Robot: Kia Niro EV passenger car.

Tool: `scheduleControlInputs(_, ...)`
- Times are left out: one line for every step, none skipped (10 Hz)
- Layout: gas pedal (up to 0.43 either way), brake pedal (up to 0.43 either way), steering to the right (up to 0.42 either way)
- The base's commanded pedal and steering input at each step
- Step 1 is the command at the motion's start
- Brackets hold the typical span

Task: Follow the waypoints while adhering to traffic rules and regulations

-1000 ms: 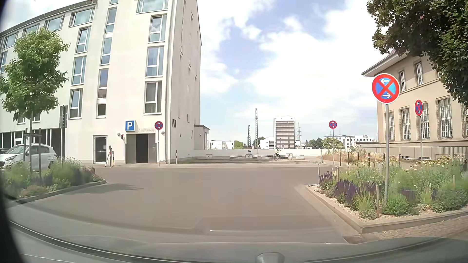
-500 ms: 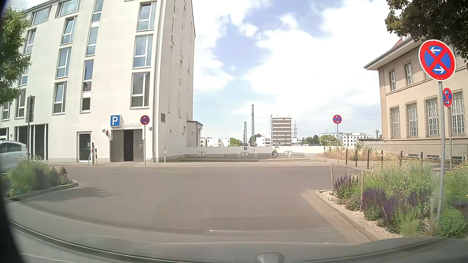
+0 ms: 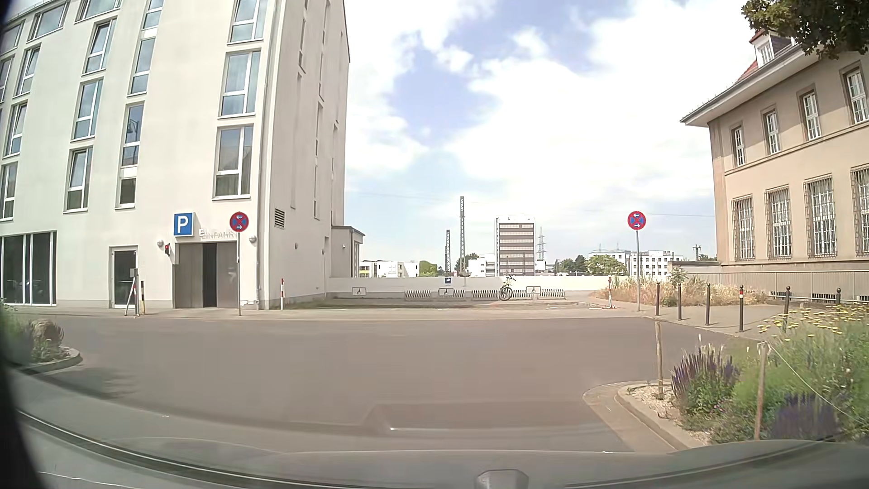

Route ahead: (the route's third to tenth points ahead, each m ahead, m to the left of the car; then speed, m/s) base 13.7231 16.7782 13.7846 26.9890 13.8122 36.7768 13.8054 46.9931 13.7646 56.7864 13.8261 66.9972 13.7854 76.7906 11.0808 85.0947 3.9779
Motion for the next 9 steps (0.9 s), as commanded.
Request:
scheduleControlInputs(0.0,0.043,0.023)
scheduleControlInputs(0.0,0.043,0.019)
scheduleControlInputs(0.0,0.043,0.015)
scheduleControlInputs(0.0,0.043,0.013)
scheduleControlInputs(0.0,0.098,0.013)
scheduleControlInputs(0.0,0.128,0.01)
scheduleControlInputs(0.0,0.146,0.005)
scheduleControlInputs(0.0,0.152,-0.006)
scheduleControlInputs(0.0,0.146,-0.021)
